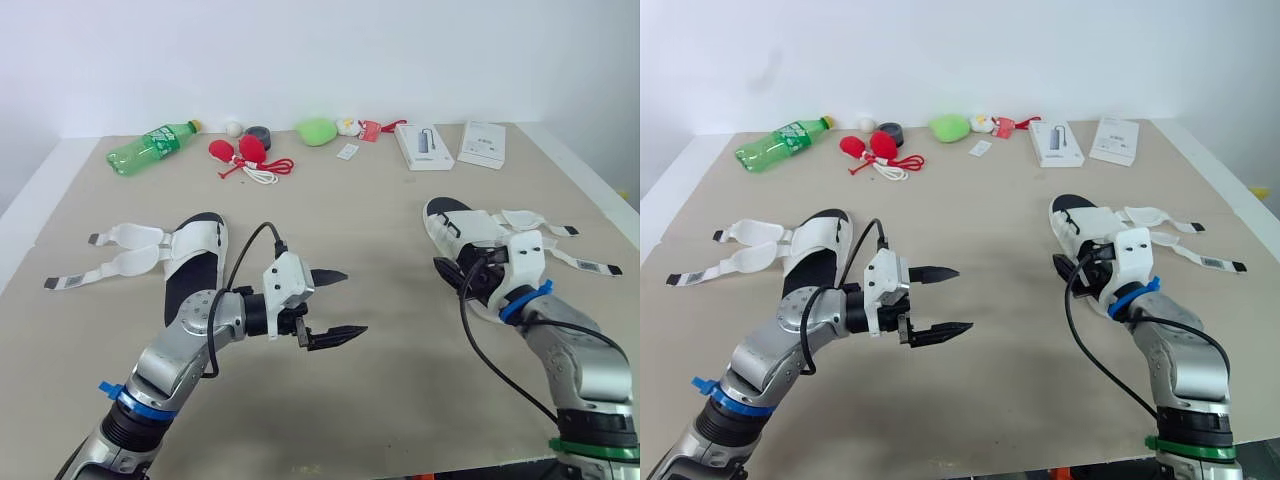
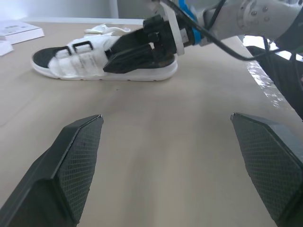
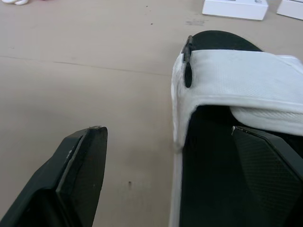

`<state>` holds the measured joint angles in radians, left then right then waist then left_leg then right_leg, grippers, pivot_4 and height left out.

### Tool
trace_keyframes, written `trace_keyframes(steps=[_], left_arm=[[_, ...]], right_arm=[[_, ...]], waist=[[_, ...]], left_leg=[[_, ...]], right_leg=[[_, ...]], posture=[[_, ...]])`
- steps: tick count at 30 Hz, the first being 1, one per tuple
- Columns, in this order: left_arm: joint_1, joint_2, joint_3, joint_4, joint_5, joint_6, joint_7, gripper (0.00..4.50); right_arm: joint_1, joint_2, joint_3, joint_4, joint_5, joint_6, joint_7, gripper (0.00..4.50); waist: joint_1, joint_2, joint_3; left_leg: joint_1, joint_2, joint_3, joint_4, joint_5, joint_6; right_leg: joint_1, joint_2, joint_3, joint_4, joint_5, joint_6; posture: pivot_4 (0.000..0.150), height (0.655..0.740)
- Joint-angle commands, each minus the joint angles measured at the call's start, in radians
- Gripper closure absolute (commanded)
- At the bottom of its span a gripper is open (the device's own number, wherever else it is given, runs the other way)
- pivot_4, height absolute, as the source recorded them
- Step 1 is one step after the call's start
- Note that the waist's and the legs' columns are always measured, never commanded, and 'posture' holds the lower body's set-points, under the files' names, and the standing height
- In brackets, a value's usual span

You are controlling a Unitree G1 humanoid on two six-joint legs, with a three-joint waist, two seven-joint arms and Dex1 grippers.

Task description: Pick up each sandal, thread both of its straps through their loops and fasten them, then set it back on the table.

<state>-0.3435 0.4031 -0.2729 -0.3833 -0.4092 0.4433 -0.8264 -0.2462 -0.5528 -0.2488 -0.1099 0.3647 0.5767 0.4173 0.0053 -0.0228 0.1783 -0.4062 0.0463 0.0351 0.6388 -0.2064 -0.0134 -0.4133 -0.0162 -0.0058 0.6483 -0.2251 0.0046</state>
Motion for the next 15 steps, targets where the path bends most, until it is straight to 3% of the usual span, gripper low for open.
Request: trace_keyframes(steps=[1, 3, 5, 8, 13, 14, 15], left_arm=[[-0.015, -0.012, 0.016, -0.006, 0.023, -0.013, 0.036, 0.06], [-0.016, -0.016, 0.014, -0.006, 0.032, -0.019, 0.048, 0.06], [-0.015, -0.021, 0.015, -0.009, 0.04, -0.02, 0.061, 0.0], [-0.011, -0.024, 0.018, -0.01, 0.049, -0.022, 0.07, 0.0], [-0.005, -0.018, 0.032, -0.008, 0.049, -0.024, 0.072, 0.0], [-0.003, -0.016, 0.035, -0.011, 0.048, -0.023, 0.072, 0.0], [-0.001, -0.014, 0.039, -0.014, 0.045, -0.021, 0.072, 0.0]], right_arm=[[-0.041, 0.005, 0.006, 0.033, -0.02, -0.032, -0.003, 0.0], [-0.058, 0.016, 0.006, 0.057, -0.022, -0.042, -0.008, 0.0], [-0.074, 0.024, 0.009, 0.079, -0.031, -0.058, -0.012, 0.52], [-0.097, 0.032, 0.017, 0.109, -0.041, -0.075, -0.007, 1.69], [-0.113, 0.033, 0.03, 0.134, -0.055, -0.093, 0.01, 4.14], [-0.115, 0.03, 0.036, 0.138, -0.06, -0.1, 0.017, 4.45], [-0.118, 0.029, 0.04, 0.141, -0.063, -0.104, 0.022, 4.45]], waist=[[0.0, 0.0, 0.0], [0.0, 0.0, 0.0], [0.0, 0.0, 0.0], [0.0, 0.0, 0.0], [-0.001, 0.0, 0.0], [-0.002, 0.0, 0.0], [-0.002, 0.0, 0.0]], left_leg=[[0.0, 0.0, 0.0, 0.0, 0.0, 0.0], [0.0, 0.0, 0.0, 0.0, 0.0, 0.0], [0.0, 0.0, 0.001, 0.0, 0.0, 0.001], [0.0, 0.0, 0.002, 0.0, 0.0, 0.001], [0.0, 0.0, 0.003, 0.0, 0.0, 0.001], [0.0, 0.0, 0.003, 0.0, 0.0, 0.001], [0.0, 0.0, 0.004, 0.0, -0.001, 0.001]], right_leg=[[0.0, 0.0, 0.0, 0.0, 0.0, 0.0], [0.0, 0.0, 0.002, 0.0, 0.0, 0.0], [0.0, 0.0, 0.003, 0.0, 0.0, 0.0], [-0.001, 0.0, 0.004, 0.0, 0.0, 0.001], [-0.001, 0.001, 0.005, 0.0, 0.001, 0.001], [-0.002, 0.001, 0.006, 0.0, 0.001, 0.001], [-0.002, 0.001, 0.006, 0.0, 0.001, 0.001]], posture=[[0.15, 0.74], [0.15, 0.74], [0.15, 0.74], [0.15, 0.74], [0.15, 0.74], [0.15, 0.74], [0.15, 0.74]])
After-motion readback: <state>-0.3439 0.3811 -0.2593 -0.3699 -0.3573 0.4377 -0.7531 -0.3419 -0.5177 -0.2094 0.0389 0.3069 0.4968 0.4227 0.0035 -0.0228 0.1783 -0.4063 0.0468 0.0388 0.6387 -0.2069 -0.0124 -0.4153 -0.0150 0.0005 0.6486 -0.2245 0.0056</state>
